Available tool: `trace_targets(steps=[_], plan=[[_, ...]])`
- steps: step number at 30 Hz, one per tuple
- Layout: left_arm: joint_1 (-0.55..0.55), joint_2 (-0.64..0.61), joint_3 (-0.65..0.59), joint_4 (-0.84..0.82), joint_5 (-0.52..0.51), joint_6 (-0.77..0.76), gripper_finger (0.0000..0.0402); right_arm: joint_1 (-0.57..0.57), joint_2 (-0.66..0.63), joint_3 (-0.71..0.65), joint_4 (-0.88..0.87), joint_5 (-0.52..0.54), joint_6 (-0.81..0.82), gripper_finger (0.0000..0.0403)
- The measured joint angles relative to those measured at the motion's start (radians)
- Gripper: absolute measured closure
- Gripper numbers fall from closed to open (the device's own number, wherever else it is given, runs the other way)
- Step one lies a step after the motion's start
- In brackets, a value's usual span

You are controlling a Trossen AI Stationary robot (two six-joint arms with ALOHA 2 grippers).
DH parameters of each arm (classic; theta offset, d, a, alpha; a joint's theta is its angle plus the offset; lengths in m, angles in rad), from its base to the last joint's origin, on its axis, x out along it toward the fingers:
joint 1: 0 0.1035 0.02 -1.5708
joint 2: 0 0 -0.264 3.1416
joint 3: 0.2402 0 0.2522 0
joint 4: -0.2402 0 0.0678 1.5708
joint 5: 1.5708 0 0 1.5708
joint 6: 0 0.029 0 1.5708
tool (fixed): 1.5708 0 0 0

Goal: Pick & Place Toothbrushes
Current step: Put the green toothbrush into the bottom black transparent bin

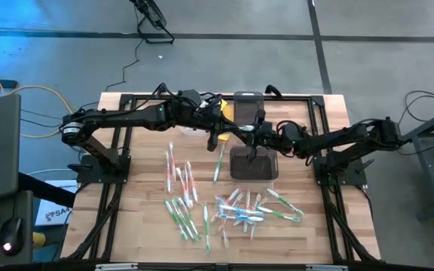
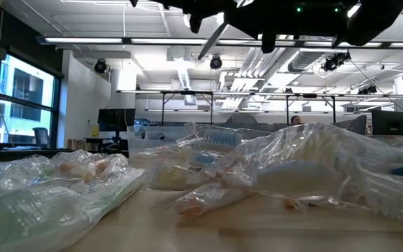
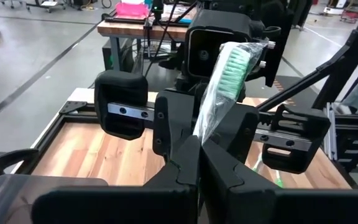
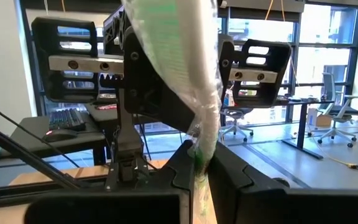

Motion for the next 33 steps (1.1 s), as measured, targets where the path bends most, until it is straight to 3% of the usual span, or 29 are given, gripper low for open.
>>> trace_targets(steps=[12,22,26,33], plan=[[0.002,-0.015,0.000,-0.078,-0.010,0.031,0.0309,0.001,-0.015,0.000,-0.071,-0.003,0.007,0.0385],[0.001,-0.133,0.001,-0.147,-0.005,0.078,0.0303,0.002,-0.021,0.000,-0.108,0.029,0.007,0.0385],[0.002,-0.176,0.001,-0.246,-0.005,0.079,0.0303,0.005,-0.097,0.004,-0.303,0.033,0.066,0.0385],[0.002,-0.201,0.001,-0.362,-0.027,0.079,0.0303,0.051,-0.201,0.157,-0.869,0.100,0.172,0.0385]])
